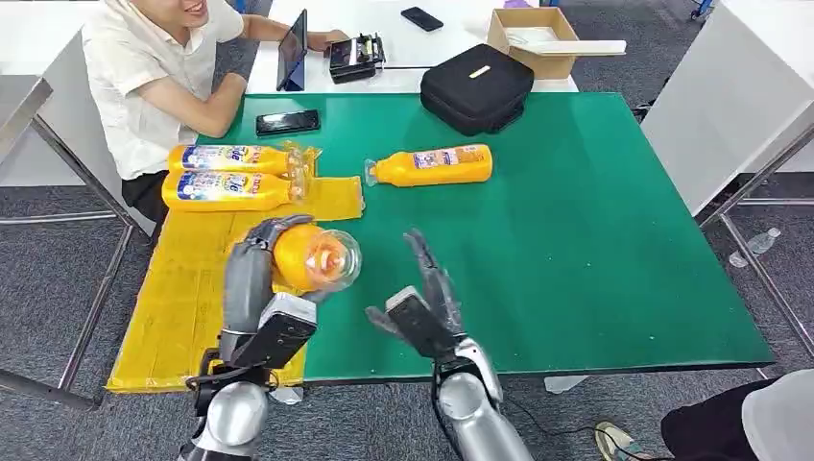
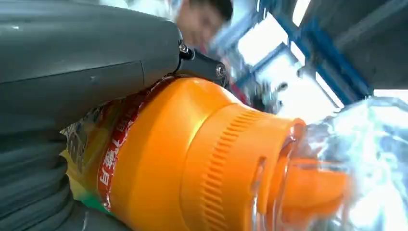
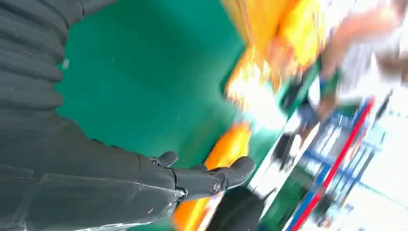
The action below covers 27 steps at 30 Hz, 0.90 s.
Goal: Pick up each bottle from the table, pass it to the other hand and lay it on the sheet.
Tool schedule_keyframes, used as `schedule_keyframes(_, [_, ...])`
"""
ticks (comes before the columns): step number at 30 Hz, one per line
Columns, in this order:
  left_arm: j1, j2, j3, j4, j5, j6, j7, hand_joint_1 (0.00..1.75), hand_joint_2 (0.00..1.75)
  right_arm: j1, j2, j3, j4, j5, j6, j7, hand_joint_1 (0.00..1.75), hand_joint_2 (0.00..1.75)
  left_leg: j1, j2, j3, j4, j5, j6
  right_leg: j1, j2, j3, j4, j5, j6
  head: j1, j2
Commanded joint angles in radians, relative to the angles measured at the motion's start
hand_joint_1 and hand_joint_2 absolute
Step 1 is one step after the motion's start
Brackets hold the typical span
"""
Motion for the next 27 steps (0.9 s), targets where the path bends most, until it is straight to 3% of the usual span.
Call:
schedule_keyframes(1, [0.105, -0.050, 0.180, -0.138, 0.312, -0.161, -0.057, 1.75, 1.75, 0.150, 0.034, -0.156, -0.449, -0.142, 0.128, -0.075, 0.00, 1.75, 0.000, -0.002, 0.002, 0.002, -0.003, 0.000, 0.001, -0.004, 0.003, 0.002, -0.004, -0.005, 0.000, 0.000])
schedule_keyframes(5, [0.103, -0.050, 0.182, -0.114, 0.481, -0.209, -0.056, 1.75, 1.75, 0.133, 0.025, -0.134, -0.395, -0.146, 0.116, -0.074, 0.00, 1.75, 0.001, 0.000, 0.003, 0.000, -0.002, 0.000, 0.001, 0.000, 0.004, 0.000, -0.003, -0.003, 0.000, 0.000])
schedule_keyframes(17, [0.099, -0.050, 0.183, -0.114, 0.488, -0.211, -0.055, 1.75, 1.75, 0.128, 0.025, -0.145, -0.386, -0.156, 0.116, -0.076, 0.00, 1.75, 0.001, -0.001, 0.003, 0.000, -0.001, 0.000, 0.002, -0.002, 0.004, -0.001, -0.002, -0.003, 0.000, 0.000])
schedule_keyframes(19, [0.085, -0.038, 0.171, -0.119, 0.329, -0.132, -0.097, 1.75, 1.75, 0.123, 0.027, -0.153, -0.372, -0.158, 0.115, -0.073, 0.00, 1.75, 0.001, -0.001, 0.003, 0.000, -0.002, 0.000, 0.002, -0.002, 0.004, -0.001, -0.002, -0.003, 0.000, 0.000])
schedule_keyframes(21, [0.069, -0.021, 0.153, -0.119, 0.065, -0.051, -0.069, 1.52, 1.75, 0.113, 0.028, -0.153, -0.349, -0.159, 0.113, -0.073, 0.00, 1.75, 0.002, -0.001, 0.006, 0.000, -0.003, 0.000, 0.003, -0.003, 0.007, -0.001, -0.003, -0.005, 0.000, 0.000])
schedule_keyframes(22, [0.065, -0.015, 0.151, -0.107, -0.040, -0.018, -0.039, 1.69, 1.75, 0.106, 0.027, -0.153, -0.339, -0.153, 0.101, -0.077, 0.00, 1.75, 0.001, -0.001, 0.003, 0.000, -0.001, 0.000, 0.002, -0.002, 0.004, -0.001, -0.002, -0.003, 0.000, 0.000])
schedule_keyframes(23, [0.062, -0.010, 0.142, -0.087, -0.150, 0.021, -0.024, 1.75, 1.75, 0.102, 0.027, -0.155, -0.334, -0.150, 0.093, -0.080, 0.00, 1.75, 0.002, 0.000, 0.005, 0.000, -0.002, 0.000, 0.003, -0.002, 0.006, -0.001, -0.003, -0.004, 0.000, 0.000])
schedule_keyframes(27, [0.065, -0.003, 0.108, -0.040, -0.316, 0.085, 0.004, 1.75, 1.75, 0.097, 0.020, -0.148, -0.346, -0.149, 0.089, -0.081, 0.00, 1.75, 0.001, -0.001, 0.002, -0.001, 0.000, 0.000, 0.001, -0.002, 0.003, -0.001, -0.001, -0.002, 0.000, 0.000])
